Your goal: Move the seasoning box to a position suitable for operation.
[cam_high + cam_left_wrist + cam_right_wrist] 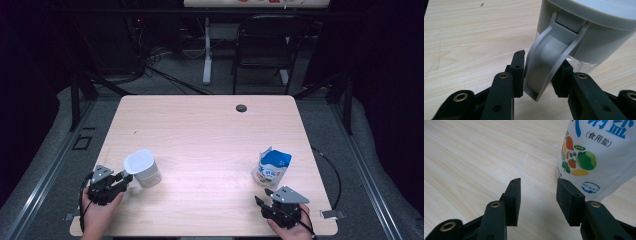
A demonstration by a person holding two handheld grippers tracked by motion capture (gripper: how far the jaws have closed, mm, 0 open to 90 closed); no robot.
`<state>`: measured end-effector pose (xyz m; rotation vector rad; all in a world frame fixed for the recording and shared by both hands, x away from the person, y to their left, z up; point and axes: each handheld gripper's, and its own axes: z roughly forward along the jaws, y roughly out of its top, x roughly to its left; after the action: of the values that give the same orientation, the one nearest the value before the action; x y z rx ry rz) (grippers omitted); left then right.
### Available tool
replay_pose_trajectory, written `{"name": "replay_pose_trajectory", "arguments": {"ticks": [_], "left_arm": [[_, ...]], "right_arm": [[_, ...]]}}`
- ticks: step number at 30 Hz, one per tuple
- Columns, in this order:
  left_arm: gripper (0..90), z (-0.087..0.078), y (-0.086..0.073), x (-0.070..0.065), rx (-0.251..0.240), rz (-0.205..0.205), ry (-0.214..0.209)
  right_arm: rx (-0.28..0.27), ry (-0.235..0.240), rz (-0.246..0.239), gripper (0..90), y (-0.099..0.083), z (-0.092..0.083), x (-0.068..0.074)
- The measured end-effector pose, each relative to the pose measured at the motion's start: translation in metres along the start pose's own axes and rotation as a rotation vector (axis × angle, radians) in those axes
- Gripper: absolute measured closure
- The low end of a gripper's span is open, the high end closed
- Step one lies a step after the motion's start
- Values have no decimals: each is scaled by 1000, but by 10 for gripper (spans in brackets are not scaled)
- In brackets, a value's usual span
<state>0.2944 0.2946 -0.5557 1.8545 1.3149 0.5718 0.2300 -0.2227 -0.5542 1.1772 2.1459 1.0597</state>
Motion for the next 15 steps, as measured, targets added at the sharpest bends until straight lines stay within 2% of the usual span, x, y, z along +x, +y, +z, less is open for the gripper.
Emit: {"name": "replay_pose_trajectory", "arguments": {"ticks": [5, 13, 15], "left_arm": [[675, 0, 0, 2, 2, -12, -7], [693, 1, 2, -2, 18, 40, 22], [695, 1, 2, -2, 11, 41, 23]], "right_arm": [[-7, 1, 4, 552, 0, 1, 0], [-8, 9, -4, 552, 2, 1, 4], [-8, 8, -7, 552, 2, 1, 5]]}}
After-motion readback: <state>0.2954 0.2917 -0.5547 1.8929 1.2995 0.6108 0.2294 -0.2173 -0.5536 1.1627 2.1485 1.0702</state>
